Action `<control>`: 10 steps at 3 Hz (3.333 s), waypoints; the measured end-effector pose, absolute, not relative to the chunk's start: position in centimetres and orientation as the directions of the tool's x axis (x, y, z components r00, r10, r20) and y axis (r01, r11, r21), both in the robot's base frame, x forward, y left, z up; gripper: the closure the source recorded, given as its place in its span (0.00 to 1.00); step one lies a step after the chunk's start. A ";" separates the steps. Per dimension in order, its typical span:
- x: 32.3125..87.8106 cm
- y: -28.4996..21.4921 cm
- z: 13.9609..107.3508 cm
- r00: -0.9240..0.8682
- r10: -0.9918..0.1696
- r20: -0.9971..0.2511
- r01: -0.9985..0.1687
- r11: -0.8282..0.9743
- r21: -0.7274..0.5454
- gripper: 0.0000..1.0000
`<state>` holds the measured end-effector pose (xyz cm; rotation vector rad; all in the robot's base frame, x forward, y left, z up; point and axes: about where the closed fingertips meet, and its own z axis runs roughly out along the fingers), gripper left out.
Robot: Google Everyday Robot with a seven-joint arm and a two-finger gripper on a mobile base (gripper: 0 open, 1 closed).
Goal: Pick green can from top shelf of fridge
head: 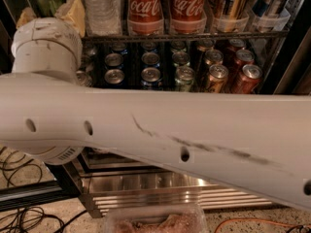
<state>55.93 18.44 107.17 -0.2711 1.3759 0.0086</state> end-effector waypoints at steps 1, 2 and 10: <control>56.4 20.7 107.2 0.203 -0.141 -0.969 -0.203 0.962 -0.183 0.36; 57.0 20.5 107.3 0.204 -0.136 -0.970 -0.194 0.965 -0.176 0.35; 59.8 19.0 108.4 0.215 -0.062 -0.975 -0.179 0.979 -0.102 1.00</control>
Offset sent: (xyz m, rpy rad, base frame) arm 0.0056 0.0308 -0.0082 -0.0045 0.0170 0.0575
